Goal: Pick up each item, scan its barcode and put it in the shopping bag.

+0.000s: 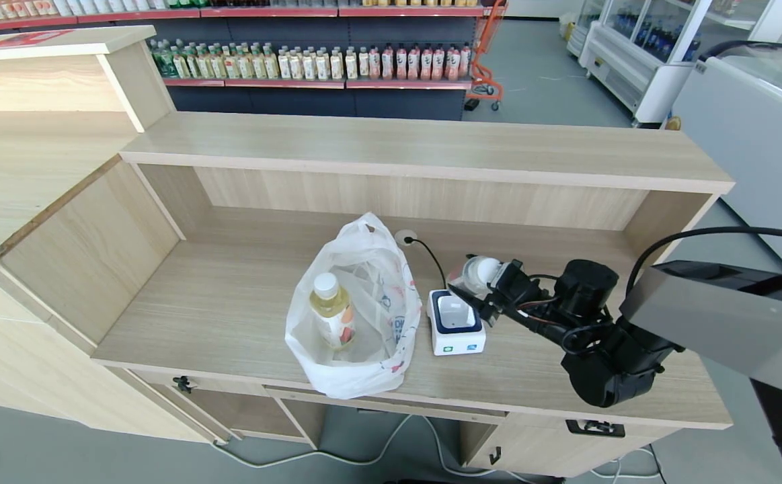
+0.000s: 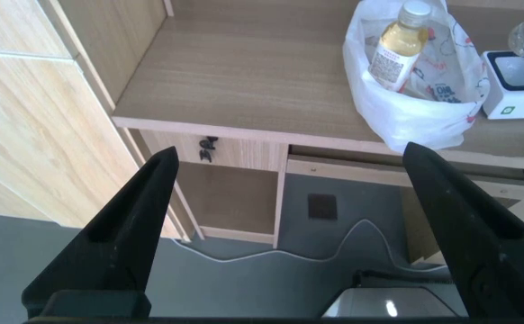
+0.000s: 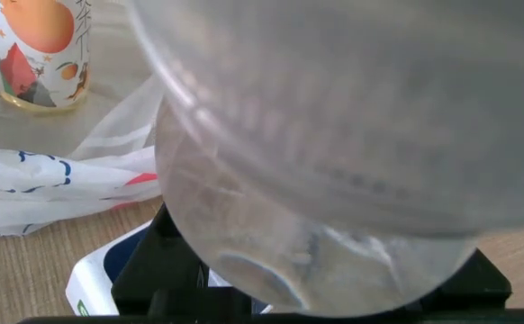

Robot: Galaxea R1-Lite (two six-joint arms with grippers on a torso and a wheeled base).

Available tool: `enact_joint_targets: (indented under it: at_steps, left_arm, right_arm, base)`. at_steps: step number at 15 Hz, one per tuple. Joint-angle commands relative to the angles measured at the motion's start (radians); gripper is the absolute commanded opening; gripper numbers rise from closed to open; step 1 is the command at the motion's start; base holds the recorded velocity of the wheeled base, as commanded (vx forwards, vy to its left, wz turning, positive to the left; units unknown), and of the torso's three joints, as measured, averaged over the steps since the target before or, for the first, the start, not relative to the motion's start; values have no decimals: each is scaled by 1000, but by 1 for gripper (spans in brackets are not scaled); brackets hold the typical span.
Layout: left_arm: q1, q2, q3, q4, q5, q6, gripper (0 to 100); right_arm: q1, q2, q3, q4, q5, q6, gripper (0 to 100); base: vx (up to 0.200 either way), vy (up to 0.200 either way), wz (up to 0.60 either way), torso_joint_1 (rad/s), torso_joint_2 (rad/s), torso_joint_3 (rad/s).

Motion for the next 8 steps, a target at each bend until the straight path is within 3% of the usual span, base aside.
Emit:
enact_joint_targets:
  at_steps: [1,8]
  left_arm:
    - [0,1,0,0,0,0,100]
    - [0,1,0,0,0,0,100]
  right_arm:
    - [4,26,-23,0,6,5,0]
    - [4,83,-55,-2,14,3,0]
  base:
    - [0,0,0,0,0,0]
    - [0,0,0,0,0,0]
